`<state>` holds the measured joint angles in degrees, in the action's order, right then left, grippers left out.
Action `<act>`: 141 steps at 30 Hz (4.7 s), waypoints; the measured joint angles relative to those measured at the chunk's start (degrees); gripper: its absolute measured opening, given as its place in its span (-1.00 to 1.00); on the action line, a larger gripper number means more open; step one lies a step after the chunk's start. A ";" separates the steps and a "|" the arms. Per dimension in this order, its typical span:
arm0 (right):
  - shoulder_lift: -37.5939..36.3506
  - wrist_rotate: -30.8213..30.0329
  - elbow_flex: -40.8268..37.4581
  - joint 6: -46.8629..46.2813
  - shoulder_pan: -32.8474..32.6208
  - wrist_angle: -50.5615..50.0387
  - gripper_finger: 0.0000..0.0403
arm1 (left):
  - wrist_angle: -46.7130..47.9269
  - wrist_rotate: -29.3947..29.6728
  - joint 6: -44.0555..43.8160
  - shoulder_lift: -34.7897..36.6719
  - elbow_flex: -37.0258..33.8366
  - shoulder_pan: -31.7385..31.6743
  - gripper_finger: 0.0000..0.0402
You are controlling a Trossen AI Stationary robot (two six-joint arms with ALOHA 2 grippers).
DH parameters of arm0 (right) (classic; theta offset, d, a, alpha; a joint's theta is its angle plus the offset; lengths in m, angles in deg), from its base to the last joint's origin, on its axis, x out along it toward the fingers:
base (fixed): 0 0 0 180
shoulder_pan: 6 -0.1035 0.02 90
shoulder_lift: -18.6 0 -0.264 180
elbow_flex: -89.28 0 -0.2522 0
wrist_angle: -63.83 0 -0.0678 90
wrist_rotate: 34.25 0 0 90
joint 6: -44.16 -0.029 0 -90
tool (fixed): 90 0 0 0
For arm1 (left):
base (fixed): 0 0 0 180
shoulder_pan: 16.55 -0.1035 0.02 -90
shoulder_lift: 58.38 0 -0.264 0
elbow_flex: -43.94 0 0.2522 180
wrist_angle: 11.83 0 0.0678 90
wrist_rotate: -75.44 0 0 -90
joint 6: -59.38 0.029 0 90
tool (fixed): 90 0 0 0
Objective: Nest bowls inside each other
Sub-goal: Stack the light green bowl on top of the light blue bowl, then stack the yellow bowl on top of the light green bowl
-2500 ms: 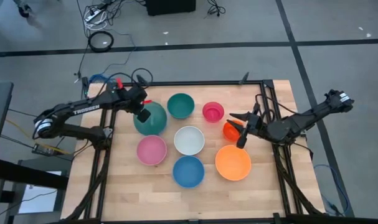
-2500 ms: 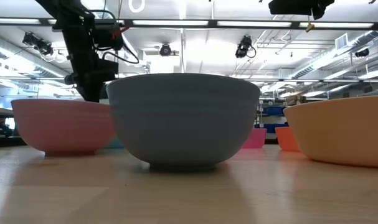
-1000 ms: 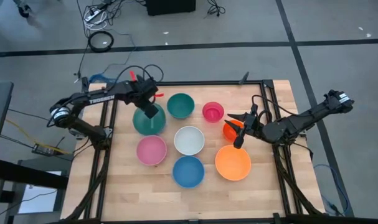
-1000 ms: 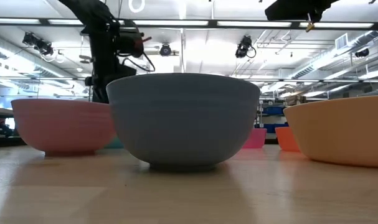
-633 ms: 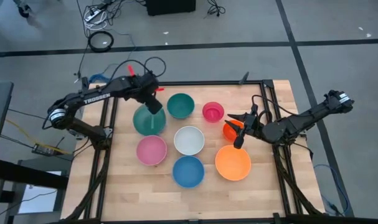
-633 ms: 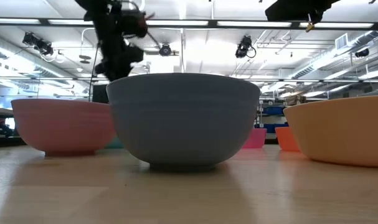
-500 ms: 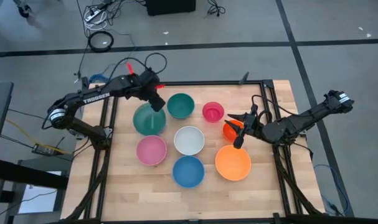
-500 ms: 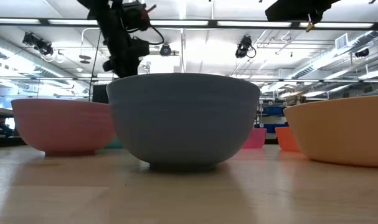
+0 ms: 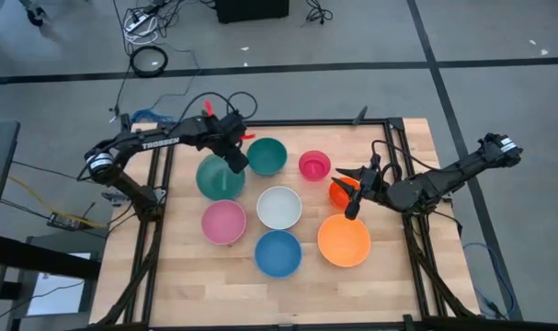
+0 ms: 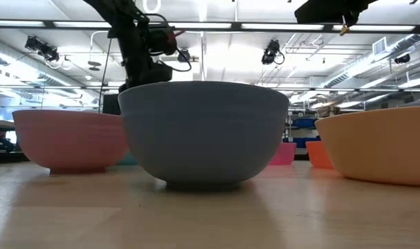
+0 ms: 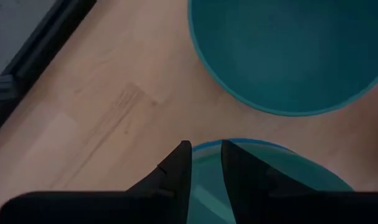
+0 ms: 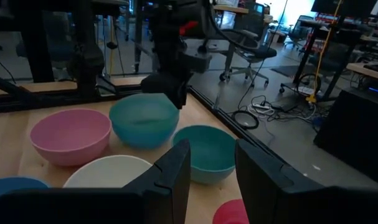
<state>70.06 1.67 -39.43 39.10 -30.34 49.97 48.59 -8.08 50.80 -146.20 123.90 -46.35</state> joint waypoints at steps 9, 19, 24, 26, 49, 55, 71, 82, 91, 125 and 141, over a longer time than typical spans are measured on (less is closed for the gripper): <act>0.00 0.35 0.01 -1.49 -0.02 -0.68 -0.43 | 1.57 0.09 -0.66 -0.73 0.00 0.41 -0.52; 0.01 1.36 0.01 -2.39 -0.07 -0.90 -0.43 | 2.08 0.11 -1.06 -0.73 0.00 0.61 -0.52; 0.01 1.36 0.01 -2.42 -0.07 -0.87 -0.43 | 2.29 0.19 -1.95 -0.73 0.00 0.63 -0.52; 0.01 1.40 0.01 -2.47 -0.07 -0.87 -0.43 | 2.45 0.67 -2.01 -0.73 0.00 0.63 -0.52; -0.04 19.81 0.06 -25.23 -0.11 -19.15 -0.43 | 4.09 -0.78 -4.14 12.76 5.46 8.29 -0.52; -0.04 29.41 0.06 -43.65 -2.23 -28.86 -0.46 | 4.47 1.85 -12.06 25.95 5.81 20.23 -0.52; 0.01 40.28 0.06 -70.14 -7.94 -54.19 -0.49 | 10.70 17.81 -24.81 29.88 5.79 40.08 -0.52; 6.90 46.91 0.04 -73.38 -9.18 -51.98 -0.49 | 10.70 20.32 -25.11 27.55 5.73 41.24 -0.52; 12.68 47.28 0.01 -72.42 -9.62 -48.70 -0.49 | 12.08 20.92 -25.20 28.30 5.73 41.22 -0.52; 15.82 23.65 14.67 -28.42 8.34 -15.47 -1.00 | 28.93 27.51 -37.10 31.62 5.73 42.56 -0.52; 51.48 37.59 43.98 -2.83 28.25 2.02 -1.00 | 23.19 33.67 -31.76 42.87 5.73 45.19 -0.52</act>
<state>121.53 39.26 4.54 36.27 -2.09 52.00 71.78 25.58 19.04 -103.34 129.63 -1.17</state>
